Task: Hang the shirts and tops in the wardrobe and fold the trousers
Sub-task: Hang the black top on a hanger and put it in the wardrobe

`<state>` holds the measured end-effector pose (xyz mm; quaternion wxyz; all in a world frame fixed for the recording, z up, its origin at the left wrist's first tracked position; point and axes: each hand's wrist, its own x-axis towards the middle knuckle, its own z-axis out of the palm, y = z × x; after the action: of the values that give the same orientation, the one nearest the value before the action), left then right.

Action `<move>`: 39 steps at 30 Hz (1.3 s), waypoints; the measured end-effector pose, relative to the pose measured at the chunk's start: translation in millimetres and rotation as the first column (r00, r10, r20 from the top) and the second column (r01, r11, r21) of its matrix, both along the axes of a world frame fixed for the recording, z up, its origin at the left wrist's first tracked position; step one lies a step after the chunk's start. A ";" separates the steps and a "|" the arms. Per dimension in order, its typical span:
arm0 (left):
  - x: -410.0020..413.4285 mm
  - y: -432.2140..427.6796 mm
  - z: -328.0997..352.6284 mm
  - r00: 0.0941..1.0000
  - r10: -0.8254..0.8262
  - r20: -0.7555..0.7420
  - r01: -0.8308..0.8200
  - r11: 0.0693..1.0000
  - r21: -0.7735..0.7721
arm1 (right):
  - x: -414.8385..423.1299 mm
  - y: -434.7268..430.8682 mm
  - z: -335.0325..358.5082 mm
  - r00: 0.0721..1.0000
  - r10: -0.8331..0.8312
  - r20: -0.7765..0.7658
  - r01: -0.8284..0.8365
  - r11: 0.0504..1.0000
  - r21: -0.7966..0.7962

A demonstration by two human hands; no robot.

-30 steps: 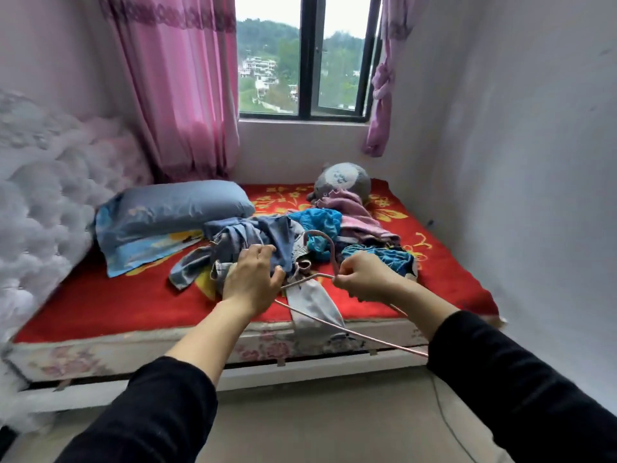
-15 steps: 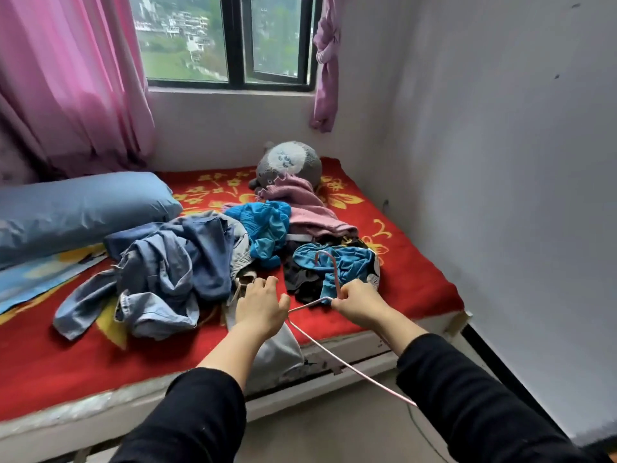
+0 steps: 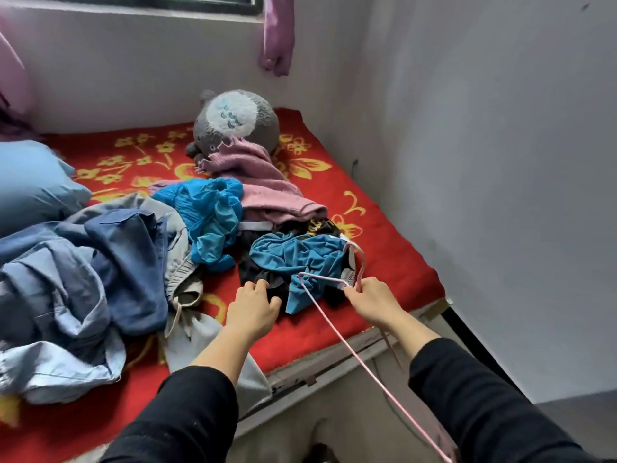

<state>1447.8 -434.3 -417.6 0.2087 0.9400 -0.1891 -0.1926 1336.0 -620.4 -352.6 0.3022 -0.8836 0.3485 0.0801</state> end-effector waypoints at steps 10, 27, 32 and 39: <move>126.2 -130.8 -57.4 0.986 0.138 -0.093 -0.134 0.990 0.048 | 148.8 -142.9 -47.1 0.997 0.034 0.064 -0.038 0.997 0.067; 253.2 -239.3 -225.1 0.980 0.077 -0.184 -0.003 0.927 0.374 | 274.5 -271.7 -212.3 0.961 0.273 -0.035 -0.273 0.962 0.015; 265.2 -239.5 -242.1 0.946 -0.091 -0.312 0.160 0.966 0.203 | 250.4 -268.4 -254.8 0.964 0.262 -0.051 -0.251 0.954 0.163; 222.0 -223.4 -208.1 0.756 -0.241 -0.609 0.235 0.968 -0.092 | 242.6 -234.8 -254.5 0.957 0.231 -0.176 -0.200 0.963 0.178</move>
<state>1669.7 -657.6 -625.7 0.2370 0.7931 -0.2297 -0.5120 1578.7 -855.3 -607.1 0.3251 -0.8776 0.2701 0.2263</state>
